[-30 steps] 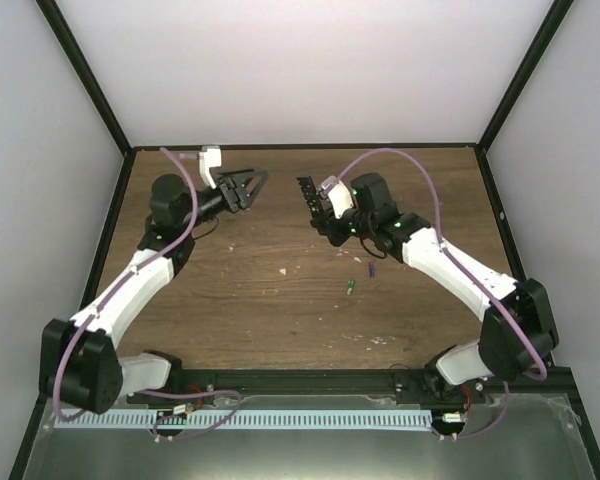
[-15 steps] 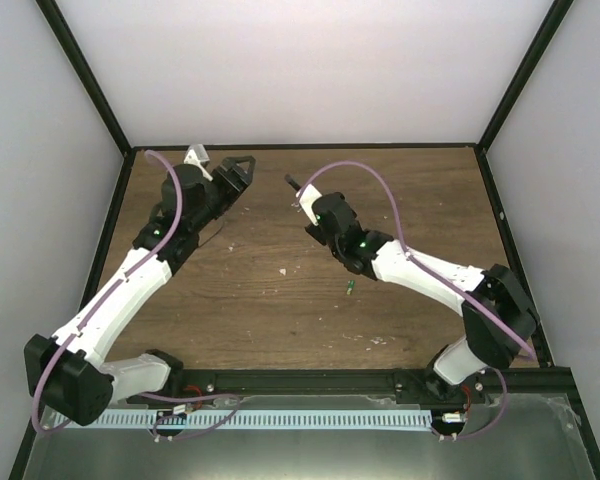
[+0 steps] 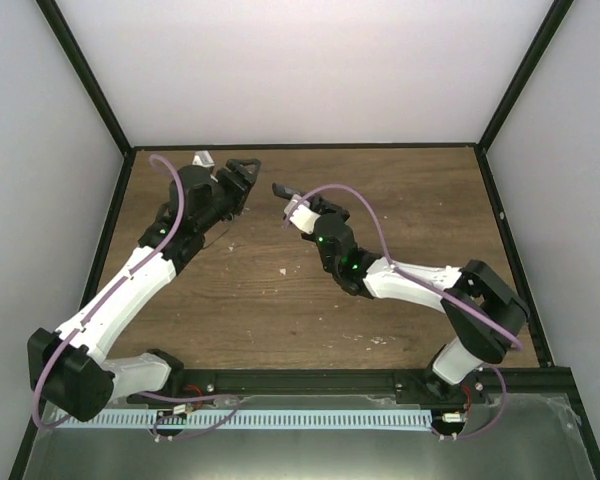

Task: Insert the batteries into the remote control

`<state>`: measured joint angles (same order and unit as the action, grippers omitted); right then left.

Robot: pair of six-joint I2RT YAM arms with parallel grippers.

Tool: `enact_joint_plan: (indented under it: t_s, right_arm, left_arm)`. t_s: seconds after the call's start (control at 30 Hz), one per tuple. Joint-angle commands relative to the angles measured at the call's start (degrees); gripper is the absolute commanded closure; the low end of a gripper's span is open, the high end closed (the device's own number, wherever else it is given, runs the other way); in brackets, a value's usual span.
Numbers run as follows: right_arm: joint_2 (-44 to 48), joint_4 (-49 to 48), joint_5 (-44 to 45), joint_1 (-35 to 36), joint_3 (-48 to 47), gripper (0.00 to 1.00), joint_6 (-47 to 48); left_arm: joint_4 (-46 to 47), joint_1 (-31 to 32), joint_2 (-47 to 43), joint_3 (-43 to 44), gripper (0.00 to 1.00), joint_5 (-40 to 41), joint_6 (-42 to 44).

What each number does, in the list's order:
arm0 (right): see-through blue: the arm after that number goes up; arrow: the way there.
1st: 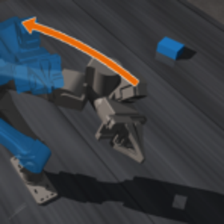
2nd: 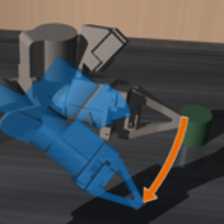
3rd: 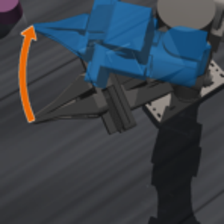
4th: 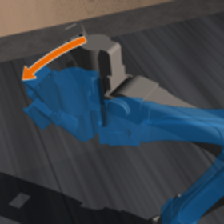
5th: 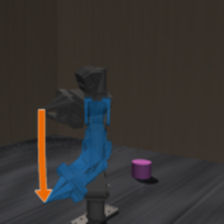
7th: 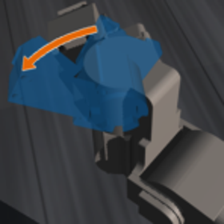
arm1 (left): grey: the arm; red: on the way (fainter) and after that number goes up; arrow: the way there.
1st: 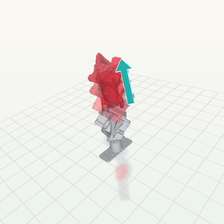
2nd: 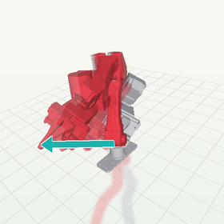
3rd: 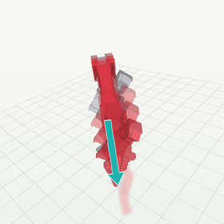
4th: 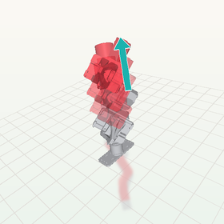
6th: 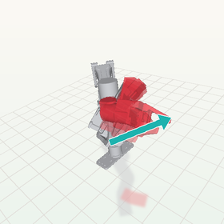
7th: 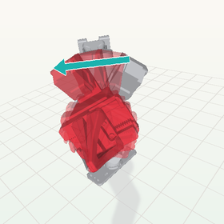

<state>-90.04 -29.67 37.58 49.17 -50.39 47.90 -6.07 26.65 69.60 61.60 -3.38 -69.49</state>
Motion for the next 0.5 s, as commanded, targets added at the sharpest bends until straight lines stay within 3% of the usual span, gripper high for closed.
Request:
enact_joint_plan:
  t_s: [0.0, 0.47]
  right_arm:
    - [-1.89, -11.09, 3.03, 0.79, -0.21, 0.99, 6.73]
    - [-8.03, -14.06, 6.99, 2.33, -4.64, 0.99, 10.96]
  left_arm:
    - [0.32, 0.33, 0.62, -0.03, 0.26, -1.54, -2.13]
    - [-0.14, 1.1, 2.17, -0.66, 0.27, -1.04, -1.18]
